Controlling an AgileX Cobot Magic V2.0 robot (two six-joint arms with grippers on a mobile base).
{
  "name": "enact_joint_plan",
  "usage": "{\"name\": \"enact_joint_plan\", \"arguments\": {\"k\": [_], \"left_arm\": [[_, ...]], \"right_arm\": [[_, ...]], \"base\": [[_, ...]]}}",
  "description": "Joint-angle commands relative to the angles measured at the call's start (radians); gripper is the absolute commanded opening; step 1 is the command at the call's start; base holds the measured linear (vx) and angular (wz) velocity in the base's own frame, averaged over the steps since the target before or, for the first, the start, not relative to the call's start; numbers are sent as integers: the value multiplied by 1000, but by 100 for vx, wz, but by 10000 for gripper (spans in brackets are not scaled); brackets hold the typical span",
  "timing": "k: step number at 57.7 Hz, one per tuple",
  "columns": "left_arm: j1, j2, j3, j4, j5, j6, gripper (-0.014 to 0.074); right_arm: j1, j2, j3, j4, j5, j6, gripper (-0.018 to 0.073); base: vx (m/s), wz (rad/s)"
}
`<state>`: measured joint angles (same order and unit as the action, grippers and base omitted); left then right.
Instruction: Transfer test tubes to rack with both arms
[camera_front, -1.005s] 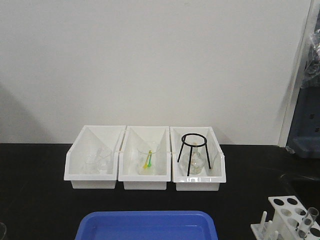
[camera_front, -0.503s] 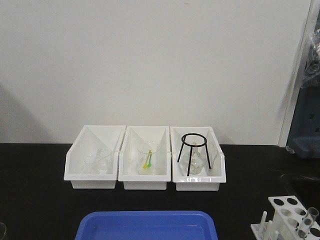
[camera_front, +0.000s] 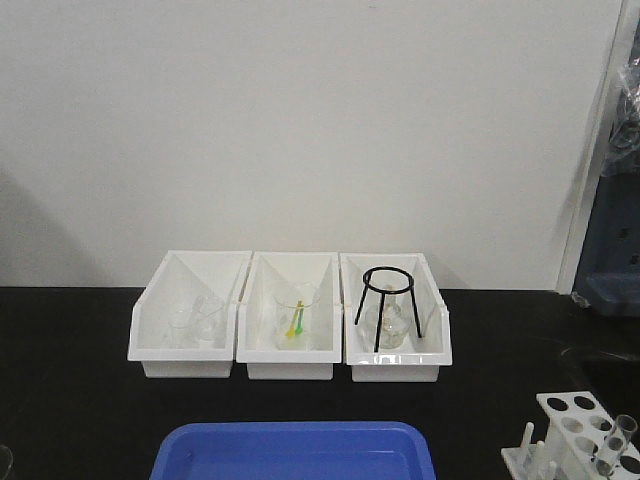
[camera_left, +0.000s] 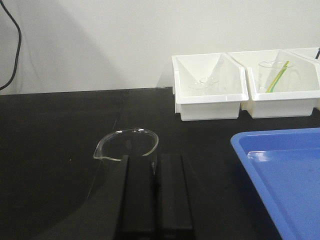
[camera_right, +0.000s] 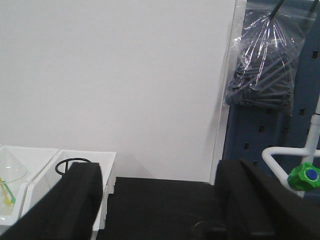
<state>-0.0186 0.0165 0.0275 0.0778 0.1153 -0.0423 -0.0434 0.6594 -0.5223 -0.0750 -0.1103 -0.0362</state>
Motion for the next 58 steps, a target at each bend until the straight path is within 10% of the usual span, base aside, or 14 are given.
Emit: {"name": "enact_joint_plan", "arguments": {"k": [1, 29, 58], "left_arm": [[0, 7, -26, -2, -78, -2, 54], [0, 7, -26, -2, -78, -2, 54], [0, 8, -26, -2, -67, -2, 54]], "right_arm": [[-7, -70, 41, -13, -69, -2, 449], [-5, -553, 514, -9, -69, -1, -13], [134, -681, 567, -6, 103, -1, -12]], "base": [[0, 0], [0, 0], [0, 0]]}}
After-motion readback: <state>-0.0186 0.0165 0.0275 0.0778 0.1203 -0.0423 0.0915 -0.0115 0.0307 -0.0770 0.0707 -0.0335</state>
